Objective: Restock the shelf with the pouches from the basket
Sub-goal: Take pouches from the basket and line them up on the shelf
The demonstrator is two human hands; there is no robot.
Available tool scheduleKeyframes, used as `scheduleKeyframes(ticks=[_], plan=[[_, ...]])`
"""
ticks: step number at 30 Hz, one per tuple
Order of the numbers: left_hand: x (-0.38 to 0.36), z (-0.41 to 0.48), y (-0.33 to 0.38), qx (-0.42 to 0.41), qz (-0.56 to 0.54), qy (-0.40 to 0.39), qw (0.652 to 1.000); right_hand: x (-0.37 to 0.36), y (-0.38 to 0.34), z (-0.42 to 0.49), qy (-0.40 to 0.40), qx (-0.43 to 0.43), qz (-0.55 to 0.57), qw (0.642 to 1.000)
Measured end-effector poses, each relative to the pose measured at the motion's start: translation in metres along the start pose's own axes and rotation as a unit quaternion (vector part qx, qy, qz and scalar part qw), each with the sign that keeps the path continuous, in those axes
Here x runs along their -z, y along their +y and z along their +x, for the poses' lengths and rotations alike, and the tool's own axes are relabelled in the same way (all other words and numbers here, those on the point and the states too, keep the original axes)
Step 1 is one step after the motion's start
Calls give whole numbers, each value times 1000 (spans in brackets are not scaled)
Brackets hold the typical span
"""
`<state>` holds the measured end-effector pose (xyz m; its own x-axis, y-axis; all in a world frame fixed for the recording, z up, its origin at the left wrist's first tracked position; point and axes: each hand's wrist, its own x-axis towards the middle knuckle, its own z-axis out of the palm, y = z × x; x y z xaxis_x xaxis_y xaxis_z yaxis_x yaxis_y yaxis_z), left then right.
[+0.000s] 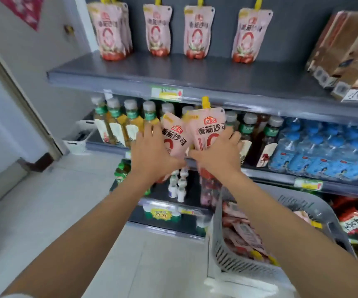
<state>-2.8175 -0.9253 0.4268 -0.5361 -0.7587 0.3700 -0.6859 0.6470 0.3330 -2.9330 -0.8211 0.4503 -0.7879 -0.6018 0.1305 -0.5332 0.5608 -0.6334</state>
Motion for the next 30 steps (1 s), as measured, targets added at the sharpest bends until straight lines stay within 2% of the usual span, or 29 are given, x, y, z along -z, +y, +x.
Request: scheduleKeyframes(ticks=[7, 13, 23, 30], plan=[[96, 25, -112, 78, -47, 149, 985, -56, -135, -15, 31, 72, 30, 996], [136, 69, -167, 101, -124, 208, 965, -75, -206, -3, 50, 122, 53, 990], [139, 215, -194, 89, -173, 248, 949, -74, -283, 105, 131, 190, 110, 967], [108, 320, -180, 63, -222, 249, 941, -81, -307, 177, 175, 173, 112, 963]])
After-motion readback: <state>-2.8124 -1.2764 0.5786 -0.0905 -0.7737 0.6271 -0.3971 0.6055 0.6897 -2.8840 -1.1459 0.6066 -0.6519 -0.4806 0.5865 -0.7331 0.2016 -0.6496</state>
